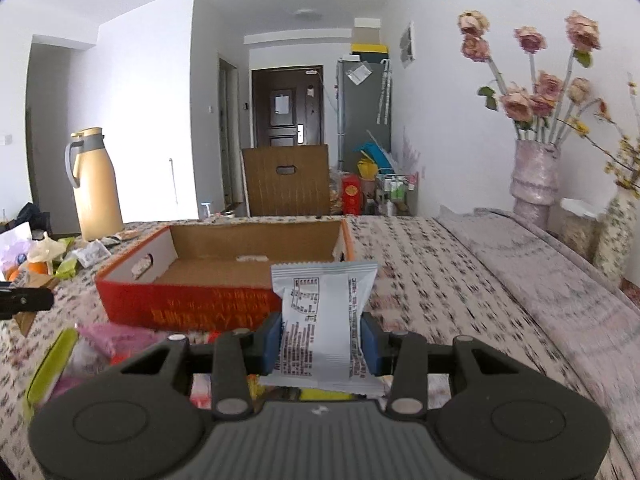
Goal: Organize snacks
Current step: 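Carry both packets into the cardboard box and open both grippers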
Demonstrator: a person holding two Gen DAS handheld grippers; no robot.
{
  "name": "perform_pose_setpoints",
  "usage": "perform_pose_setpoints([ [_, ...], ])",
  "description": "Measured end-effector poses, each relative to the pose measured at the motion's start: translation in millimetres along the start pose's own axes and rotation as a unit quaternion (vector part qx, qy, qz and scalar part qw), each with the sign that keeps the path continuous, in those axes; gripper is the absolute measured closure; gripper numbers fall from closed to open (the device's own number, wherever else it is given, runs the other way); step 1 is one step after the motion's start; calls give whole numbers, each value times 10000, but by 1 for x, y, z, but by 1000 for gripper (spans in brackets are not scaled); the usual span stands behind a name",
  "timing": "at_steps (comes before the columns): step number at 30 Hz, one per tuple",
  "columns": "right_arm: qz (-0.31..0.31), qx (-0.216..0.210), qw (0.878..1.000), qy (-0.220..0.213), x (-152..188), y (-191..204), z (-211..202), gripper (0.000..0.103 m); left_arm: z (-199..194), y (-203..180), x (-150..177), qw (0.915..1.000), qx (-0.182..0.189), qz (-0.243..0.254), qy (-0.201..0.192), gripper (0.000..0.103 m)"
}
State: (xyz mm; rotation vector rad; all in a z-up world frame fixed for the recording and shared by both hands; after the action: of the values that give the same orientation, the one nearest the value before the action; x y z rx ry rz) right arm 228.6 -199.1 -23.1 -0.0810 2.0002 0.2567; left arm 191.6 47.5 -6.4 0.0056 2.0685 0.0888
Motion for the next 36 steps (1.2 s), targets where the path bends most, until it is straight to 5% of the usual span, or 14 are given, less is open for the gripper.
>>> perform_pose_setpoints([
  [13, -38, -340, 9985, 423, -49, 26, 102, 63, 82, -10, -55, 9997, -91, 50, 238, 43],
  [23, -26, -204, 9948, 994, -45, 32, 171, 63, 151, -9, -55, 9959, -338, 49, 832, 43],
  [28, 6, -145, 9935, 1132, -36, 30, 186, 59, 164, -9, -48, 9949, -368, 59, 938, 28],
  [29, 0, -157, 9935, 1130, -35, 30, 186, 56, 164, -9, -49, 9952, -352, 58, 910, 21],
  [32, 6, -114, 9946, 1035, -37, 28, 182, 26, 159, -6, -52, 9965, -382, 26, 749, 2],
  [36, 71, -103, 9955, 938, -40, 23, 174, 1, 150, -4, -57, 9974, -350, -21, 629, 0],
])
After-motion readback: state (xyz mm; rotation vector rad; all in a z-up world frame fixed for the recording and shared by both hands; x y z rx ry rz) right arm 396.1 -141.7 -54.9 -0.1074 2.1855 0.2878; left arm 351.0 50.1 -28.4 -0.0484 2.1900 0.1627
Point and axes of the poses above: each gripper's, at about its wrist camera, not at the fingertips, and z roughly the way its jaws point, y to its left, x to its underside, the point moved 9 cm from there along z, roughly the way its jaws point, and after that the axes turned 6 degrees about z, right-handed, at the moved point
